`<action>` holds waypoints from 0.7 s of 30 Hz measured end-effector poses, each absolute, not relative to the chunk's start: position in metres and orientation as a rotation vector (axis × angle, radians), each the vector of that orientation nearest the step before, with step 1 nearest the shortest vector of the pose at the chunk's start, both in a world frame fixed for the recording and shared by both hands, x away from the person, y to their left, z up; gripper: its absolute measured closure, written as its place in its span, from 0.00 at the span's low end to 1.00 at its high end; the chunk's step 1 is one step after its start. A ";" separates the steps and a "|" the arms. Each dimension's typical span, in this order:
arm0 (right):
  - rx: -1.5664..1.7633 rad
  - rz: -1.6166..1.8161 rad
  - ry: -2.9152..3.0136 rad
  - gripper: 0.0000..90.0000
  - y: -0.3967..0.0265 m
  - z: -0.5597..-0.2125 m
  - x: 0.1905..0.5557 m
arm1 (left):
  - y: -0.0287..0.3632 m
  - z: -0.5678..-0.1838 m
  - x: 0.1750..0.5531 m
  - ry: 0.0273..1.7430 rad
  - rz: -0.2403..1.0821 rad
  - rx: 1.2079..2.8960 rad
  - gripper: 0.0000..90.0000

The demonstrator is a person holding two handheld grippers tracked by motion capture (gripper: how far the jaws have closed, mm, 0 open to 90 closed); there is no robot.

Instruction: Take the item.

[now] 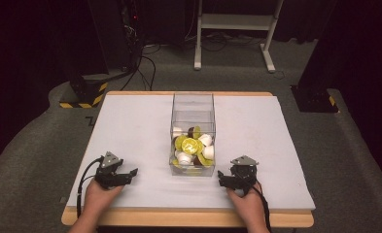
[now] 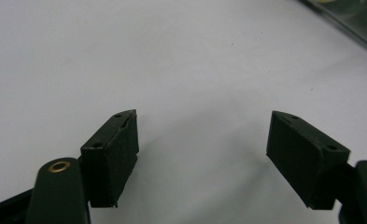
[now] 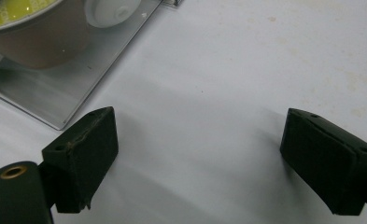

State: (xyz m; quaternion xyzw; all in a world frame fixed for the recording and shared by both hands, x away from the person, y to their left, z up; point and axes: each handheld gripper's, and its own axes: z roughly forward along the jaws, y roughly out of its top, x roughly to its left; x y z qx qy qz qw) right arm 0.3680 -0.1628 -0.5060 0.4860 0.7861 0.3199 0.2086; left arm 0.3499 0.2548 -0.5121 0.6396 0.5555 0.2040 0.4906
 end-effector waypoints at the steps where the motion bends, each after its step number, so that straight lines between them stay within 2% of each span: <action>1: 1.353 0.890 2.187 0.12 -0.163 -0.506 0.368 | 0.255 -0.511 0.349 1.339 0.501 1.556 0.28; 21: 1.352 0.890 2.188 0.12 -0.163 -0.506 0.368 | 0.246 -0.497 0.339 1.240 0.483 1.555 0.29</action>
